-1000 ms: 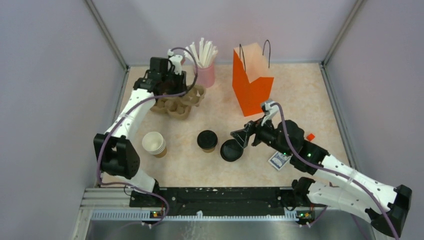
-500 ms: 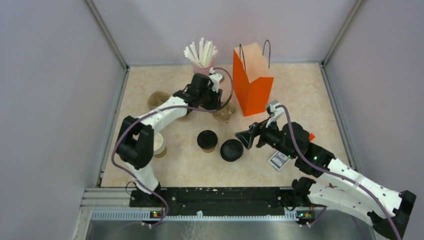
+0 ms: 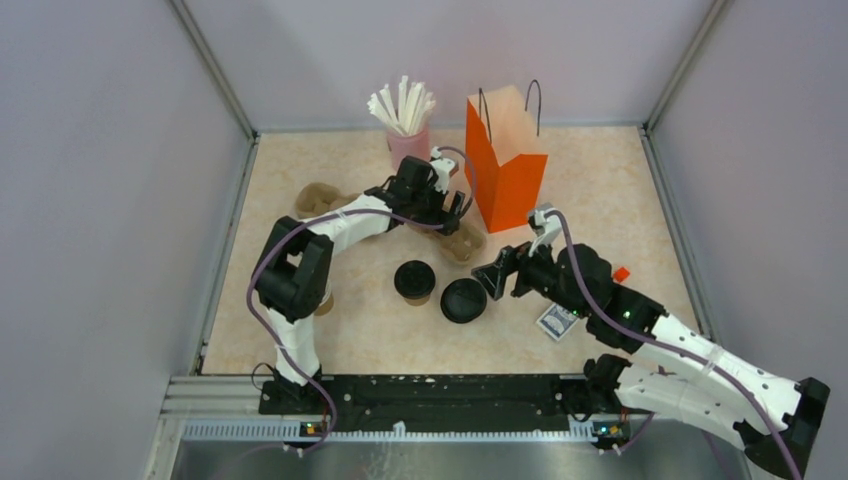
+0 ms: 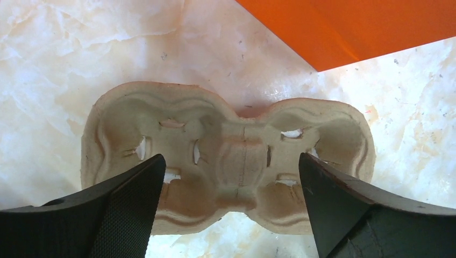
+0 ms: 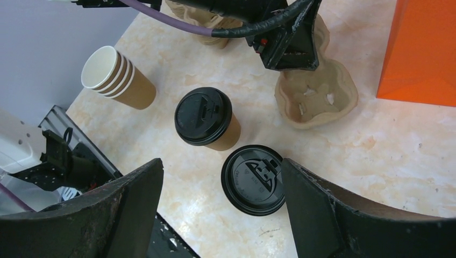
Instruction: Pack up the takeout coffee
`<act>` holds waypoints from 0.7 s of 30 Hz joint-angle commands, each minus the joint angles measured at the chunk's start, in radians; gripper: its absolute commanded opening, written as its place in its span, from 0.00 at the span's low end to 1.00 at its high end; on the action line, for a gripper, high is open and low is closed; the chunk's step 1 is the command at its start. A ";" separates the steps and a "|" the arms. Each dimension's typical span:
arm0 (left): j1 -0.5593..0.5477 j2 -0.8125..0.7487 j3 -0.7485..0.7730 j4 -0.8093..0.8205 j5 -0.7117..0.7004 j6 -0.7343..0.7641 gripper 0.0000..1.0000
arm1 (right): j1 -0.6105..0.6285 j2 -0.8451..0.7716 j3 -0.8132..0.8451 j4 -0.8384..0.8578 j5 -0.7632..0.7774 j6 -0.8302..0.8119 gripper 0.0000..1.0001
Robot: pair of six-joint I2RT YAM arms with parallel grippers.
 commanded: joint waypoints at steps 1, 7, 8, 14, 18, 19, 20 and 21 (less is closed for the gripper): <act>-0.001 -0.059 0.055 0.009 0.034 -0.016 0.99 | 0.004 0.023 0.028 0.038 0.008 -0.025 0.79; 0.011 -0.247 0.126 -0.114 -0.105 -0.099 0.99 | 0.004 0.146 0.066 0.084 -0.005 -0.101 0.79; 0.021 -0.280 0.135 -0.132 -0.142 -0.115 0.99 | 0.004 0.181 0.085 0.087 0.003 -0.113 0.79; 0.221 -0.449 0.113 -0.220 0.014 -0.207 0.99 | -0.001 0.373 0.182 0.136 0.015 -0.186 0.71; 0.291 -0.580 0.021 -0.241 -0.049 -0.176 0.99 | -0.041 0.482 0.220 0.182 -0.011 -0.225 0.63; 0.295 -0.618 -0.011 -0.230 -0.085 -0.159 0.99 | -0.057 0.513 0.231 0.192 -0.018 -0.230 0.61; 0.300 -0.661 -0.042 -0.216 -0.106 -0.147 0.99 | -0.075 0.545 0.252 0.195 -0.033 -0.236 0.60; 0.302 -0.700 -0.074 -0.203 -0.116 -0.141 0.99 | -0.090 0.583 0.273 0.193 -0.048 -0.243 0.58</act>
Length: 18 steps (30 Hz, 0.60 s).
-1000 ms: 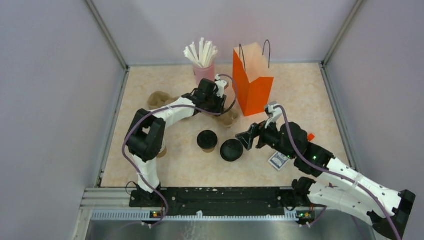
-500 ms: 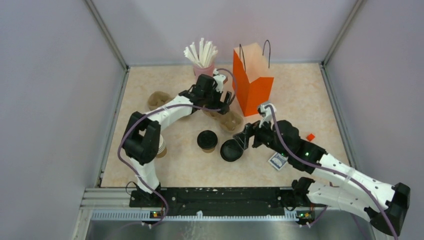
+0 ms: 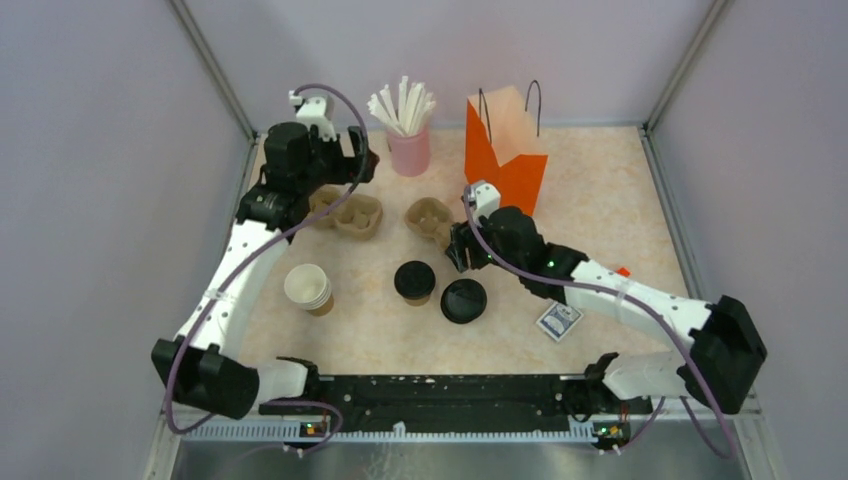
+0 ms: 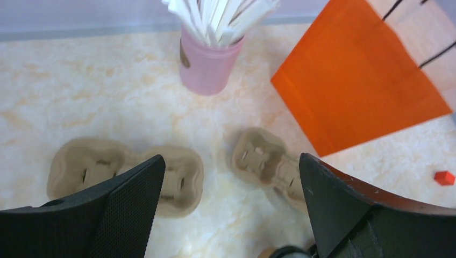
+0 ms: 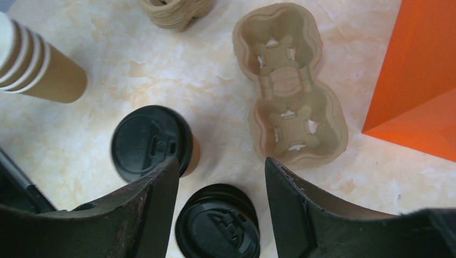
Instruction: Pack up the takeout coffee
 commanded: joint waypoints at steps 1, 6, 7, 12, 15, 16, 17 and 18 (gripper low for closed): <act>-0.008 -0.154 -0.143 -0.007 -0.054 0.025 0.99 | -0.065 0.131 0.117 0.057 -0.043 -0.066 0.58; -0.008 -0.381 -0.339 0.041 -0.018 0.011 0.99 | -0.089 0.307 0.246 0.018 -0.036 -0.145 0.56; -0.008 -0.427 -0.375 0.052 -0.004 0.014 0.99 | -0.091 0.345 0.274 0.002 -0.027 -0.154 0.56; -0.010 -0.617 -0.569 0.110 0.086 0.054 0.99 | -0.103 0.498 0.391 -0.064 -0.005 -0.188 0.54; -0.011 -0.687 -0.630 0.133 0.090 0.068 0.99 | -0.115 0.564 0.435 -0.076 -0.027 -0.190 0.54; -0.012 -0.696 -0.638 0.131 0.090 0.070 0.99 | -0.122 0.584 0.450 -0.081 -0.041 -0.187 0.53; -0.013 -0.701 -0.639 0.127 0.093 0.077 0.99 | -0.129 0.602 0.463 -0.086 -0.055 -0.183 0.53; -0.017 -0.706 -0.635 0.116 0.082 0.084 0.99 | -0.133 0.621 0.476 -0.092 -0.069 -0.183 0.53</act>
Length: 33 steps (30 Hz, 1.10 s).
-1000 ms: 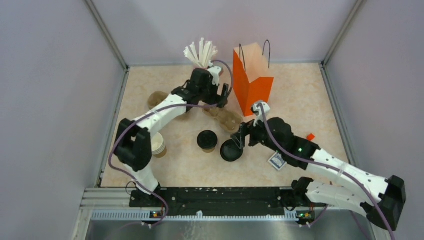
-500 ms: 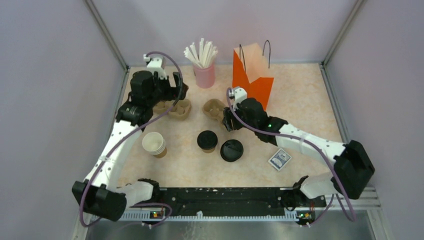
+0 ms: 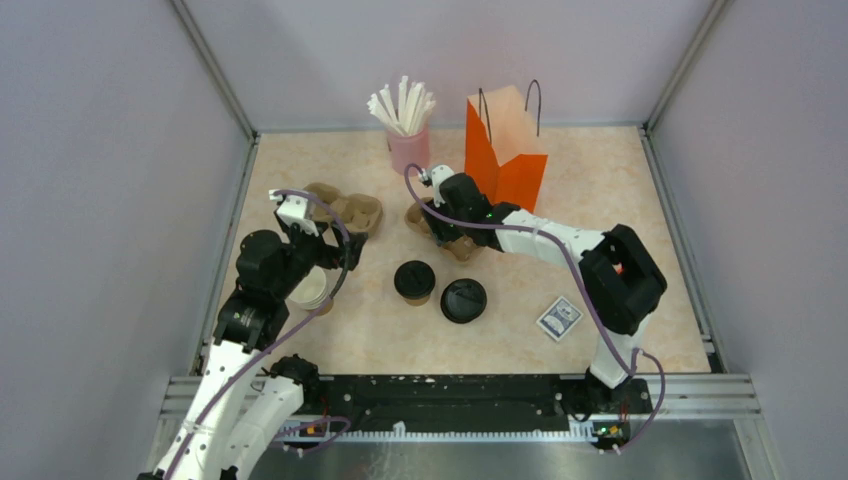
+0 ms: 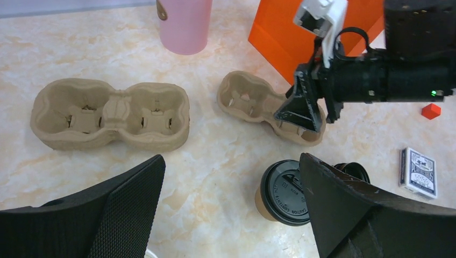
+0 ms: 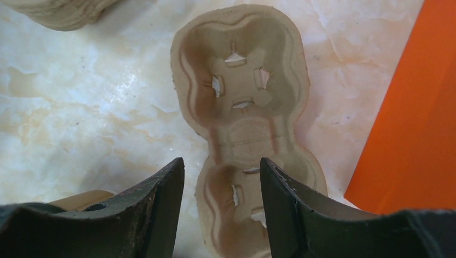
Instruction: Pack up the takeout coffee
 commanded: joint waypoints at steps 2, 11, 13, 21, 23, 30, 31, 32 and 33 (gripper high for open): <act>-0.017 -0.030 -0.005 0.055 -0.013 0.040 0.99 | -0.030 0.090 0.114 -0.044 -0.043 -0.028 0.53; -0.019 -0.060 -0.013 0.053 -0.031 0.042 0.99 | -0.053 0.142 0.150 -0.071 -0.039 -0.048 0.48; -0.019 -0.060 -0.013 0.053 -0.024 0.046 0.99 | -0.063 0.132 0.147 -0.068 -0.055 -0.047 0.45; -0.019 -0.062 -0.014 0.052 -0.023 0.047 0.99 | -0.069 0.153 0.183 -0.103 -0.078 -0.074 0.45; -0.019 -0.061 -0.014 0.051 -0.021 0.046 0.99 | -0.069 0.160 0.189 -0.107 -0.082 -0.076 0.46; -0.019 -0.061 -0.016 0.056 -0.018 0.047 0.99 | -0.070 0.180 0.198 -0.113 -0.074 -0.075 0.46; -0.019 -0.059 -0.014 0.057 -0.020 0.046 0.99 | -0.072 0.183 0.198 -0.112 -0.072 -0.075 0.46; -0.019 -0.055 -0.013 0.056 -0.021 0.047 0.99 | -0.072 0.185 0.198 -0.112 -0.070 -0.075 0.46; -0.019 -0.055 -0.011 0.056 -0.021 0.047 0.99 | -0.072 0.187 0.198 -0.111 -0.071 -0.075 0.46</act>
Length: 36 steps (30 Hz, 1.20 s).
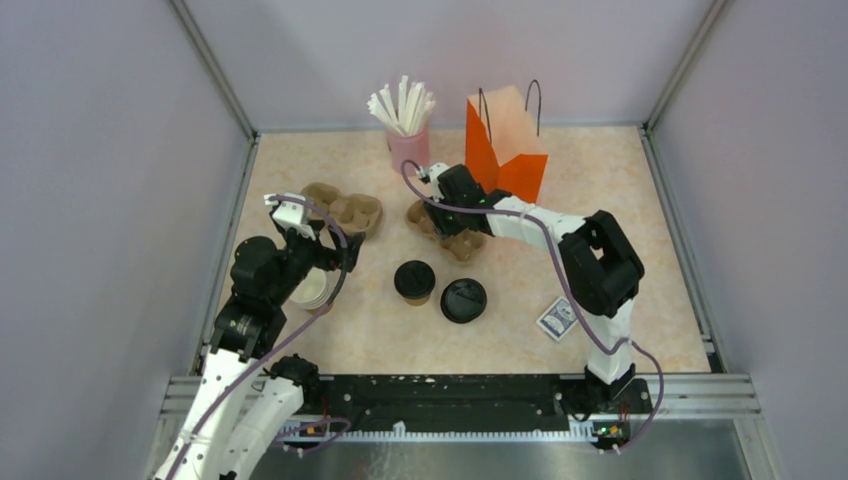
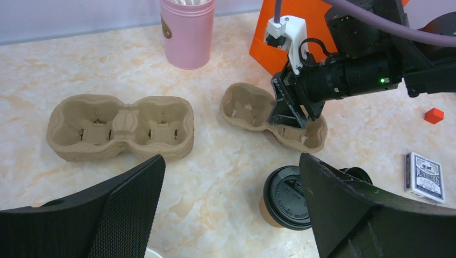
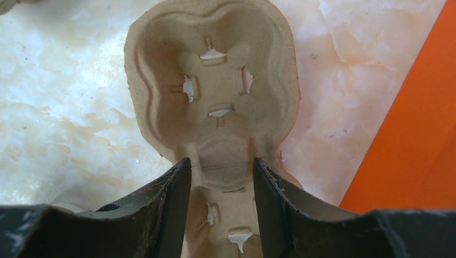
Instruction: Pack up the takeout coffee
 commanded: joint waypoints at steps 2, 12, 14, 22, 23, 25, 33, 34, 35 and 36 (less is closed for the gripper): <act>-0.004 0.000 0.001 0.042 -0.005 0.013 0.99 | -0.007 0.026 0.041 0.004 -0.010 -0.006 0.46; -0.004 -0.005 -0.001 0.040 -0.012 0.012 0.99 | -0.007 0.040 0.033 0.004 -0.002 -0.013 0.44; -0.004 -0.006 0.000 0.039 -0.014 0.013 0.99 | -0.007 0.041 0.038 0.001 -0.005 -0.013 0.42; -0.004 -0.005 -0.001 0.032 -0.025 0.013 0.99 | -0.009 0.057 0.066 -0.017 -0.011 -0.014 0.37; -0.004 -0.005 0.001 0.032 -0.027 0.014 0.99 | -0.009 0.057 0.067 -0.019 -0.014 -0.014 0.36; -0.003 -0.006 0.002 0.027 -0.037 0.015 0.99 | -0.009 0.053 0.068 -0.018 -0.015 -0.012 0.35; -0.004 -0.009 0.002 0.019 -0.071 0.015 0.99 | -0.009 -0.045 0.070 -0.030 -0.062 0.024 0.33; -0.004 -0.007 0.002 0.017 -0.073 0.015 0.99 | -0.009 -0.065 0.066 -0.029 -0.065 0.029 0.33; -0.004 -0.005 0.003 0.016 -0.076 0.015 0.99 | -0.009 -0.083 0.062 -0.029 -0.067 0.035 0.32; -0.004 -0.004 0.003 0.015 -0.078 0.015 0.99 | -0.008 -0.104 0.056 -0.028 -0.073 0.042 0.32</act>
